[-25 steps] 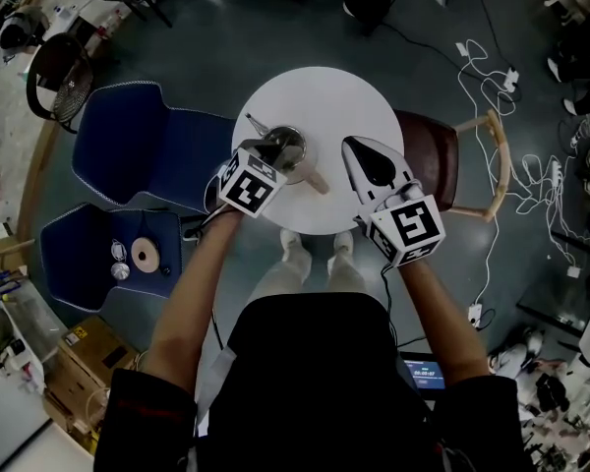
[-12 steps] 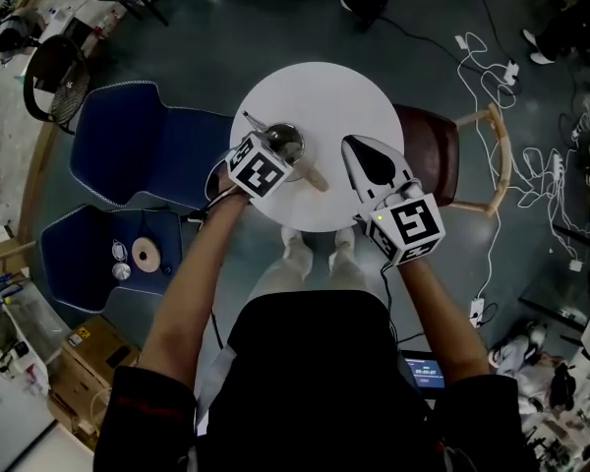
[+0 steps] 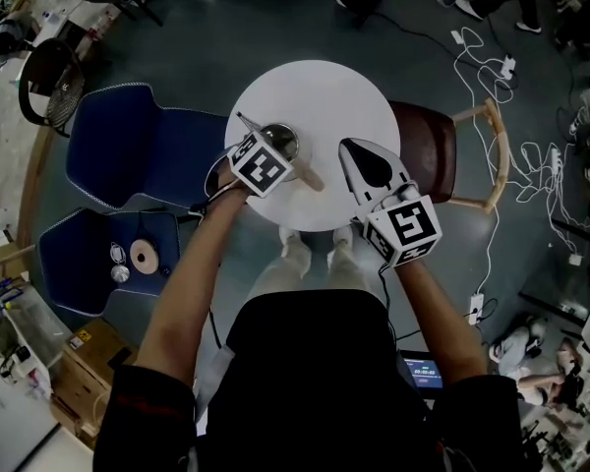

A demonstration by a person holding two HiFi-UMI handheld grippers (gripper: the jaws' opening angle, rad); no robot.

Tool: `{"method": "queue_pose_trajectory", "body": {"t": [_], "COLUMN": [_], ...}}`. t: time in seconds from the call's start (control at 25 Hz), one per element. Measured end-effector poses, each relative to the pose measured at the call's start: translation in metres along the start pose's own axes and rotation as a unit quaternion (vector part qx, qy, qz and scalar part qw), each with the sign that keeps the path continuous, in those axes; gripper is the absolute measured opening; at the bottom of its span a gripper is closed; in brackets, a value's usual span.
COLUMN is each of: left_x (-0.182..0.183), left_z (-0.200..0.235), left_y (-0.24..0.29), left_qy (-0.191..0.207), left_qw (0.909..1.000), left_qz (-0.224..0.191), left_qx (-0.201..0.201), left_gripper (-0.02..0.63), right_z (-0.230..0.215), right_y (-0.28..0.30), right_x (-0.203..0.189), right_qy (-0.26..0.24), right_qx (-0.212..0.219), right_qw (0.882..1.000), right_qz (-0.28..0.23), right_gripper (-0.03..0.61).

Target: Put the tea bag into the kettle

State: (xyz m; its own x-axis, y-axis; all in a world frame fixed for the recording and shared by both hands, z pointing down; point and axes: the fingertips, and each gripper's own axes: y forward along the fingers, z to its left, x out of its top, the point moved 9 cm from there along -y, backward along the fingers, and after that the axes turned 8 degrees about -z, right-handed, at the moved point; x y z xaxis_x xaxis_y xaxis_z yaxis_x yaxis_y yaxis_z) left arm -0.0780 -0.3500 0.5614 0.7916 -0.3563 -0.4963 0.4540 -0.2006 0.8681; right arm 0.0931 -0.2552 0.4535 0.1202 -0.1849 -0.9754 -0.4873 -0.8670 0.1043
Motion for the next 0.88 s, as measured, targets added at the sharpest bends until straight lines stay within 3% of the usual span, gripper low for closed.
{"method": "queue_pose_trajectory", "body": {"t": [0.48, 0.68, 0.88], "left_x": [-0.001, -0.003, 0.001], "left_z": [-0.004, 0.001, 0.001], "left_y": [0.008, 0.005, 0.006], "left_qy": [-0.007, -0.013, -0.012], "left_qw": [0.9999, 0.9997, 0.9995], "left_qz": [-0.012, -0.020, -0.029], "left_qx": [0.004, 0.000, 0.003], "left_gripper": [0.044, 0.107, 0.095], "right_z": [-0.009, -0.005, -0.009], "right_y": [-0.005, 0.001, 0.001], "right_x": [-0.007, -0.009, -0.012], "right_qy": [0.005, 0.009, 0.009], "right_qx": [-0.005, -0.004, -0.002], "right_qw": [1.000, 1.000, 1.000], "right_qz": [0.007, 0.010, 0.013], "right_gripper": [0.017, 0.017, 0.017]}}
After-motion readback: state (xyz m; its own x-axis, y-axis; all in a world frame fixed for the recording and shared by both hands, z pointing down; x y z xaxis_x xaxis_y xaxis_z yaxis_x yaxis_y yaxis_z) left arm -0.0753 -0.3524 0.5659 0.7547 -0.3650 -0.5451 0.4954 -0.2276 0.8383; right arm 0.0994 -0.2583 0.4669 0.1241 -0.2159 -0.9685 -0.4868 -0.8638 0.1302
